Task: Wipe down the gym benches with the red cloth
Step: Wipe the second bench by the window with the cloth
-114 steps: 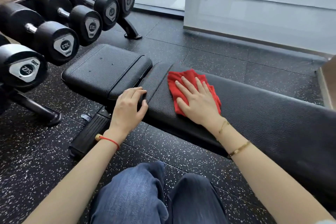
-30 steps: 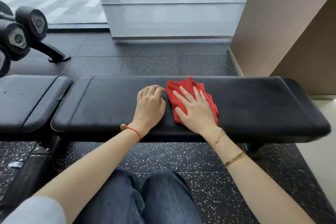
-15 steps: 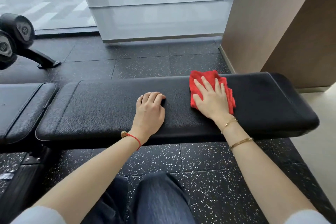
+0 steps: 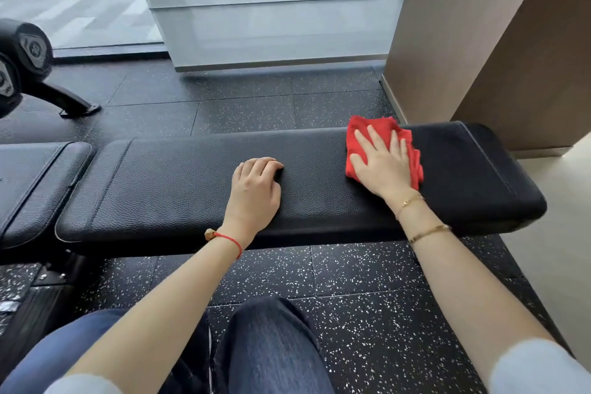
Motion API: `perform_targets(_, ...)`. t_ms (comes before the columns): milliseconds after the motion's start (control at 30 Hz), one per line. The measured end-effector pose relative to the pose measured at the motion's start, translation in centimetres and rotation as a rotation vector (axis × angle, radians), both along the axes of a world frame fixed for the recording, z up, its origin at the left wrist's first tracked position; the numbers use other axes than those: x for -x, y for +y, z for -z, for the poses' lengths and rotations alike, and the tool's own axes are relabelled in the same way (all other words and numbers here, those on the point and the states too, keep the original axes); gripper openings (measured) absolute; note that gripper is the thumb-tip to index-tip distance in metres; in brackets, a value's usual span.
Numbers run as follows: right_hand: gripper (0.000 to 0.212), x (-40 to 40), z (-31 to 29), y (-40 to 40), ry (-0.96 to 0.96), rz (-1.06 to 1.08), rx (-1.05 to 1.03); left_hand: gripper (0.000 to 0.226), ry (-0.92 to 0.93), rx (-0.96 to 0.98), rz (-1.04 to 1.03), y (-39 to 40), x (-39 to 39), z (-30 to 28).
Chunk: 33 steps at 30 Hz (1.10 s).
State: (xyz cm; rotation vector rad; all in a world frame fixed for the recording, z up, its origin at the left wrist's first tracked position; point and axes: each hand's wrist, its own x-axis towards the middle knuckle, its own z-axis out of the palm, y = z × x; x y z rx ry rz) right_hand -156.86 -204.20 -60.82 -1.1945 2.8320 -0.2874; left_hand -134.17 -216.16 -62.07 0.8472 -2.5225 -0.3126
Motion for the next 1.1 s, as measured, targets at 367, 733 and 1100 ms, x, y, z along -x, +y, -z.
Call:
perform_targets(367, 0.058, -4.1, 1.0, 4.6, 0.044, -0.267, 0.088, 0.034, -0.011, 0.01, 0.012, -0.2, -0.4, 0.5)
perform_targets(733, 0.06, -2.6, 0.2, -1.7, -0.003, -0.031, 0.042, 0.031, -0.019, 0.043, -0.012, 0.1, 0.0, 0.3)
perform_targets(1100, 0.062, -1.7, 1.1, 5.3, 0.052, -0.199, 0.084, 0.034, 0.001, 0.036, 0.01, -0.4, -0.1, 1.0)
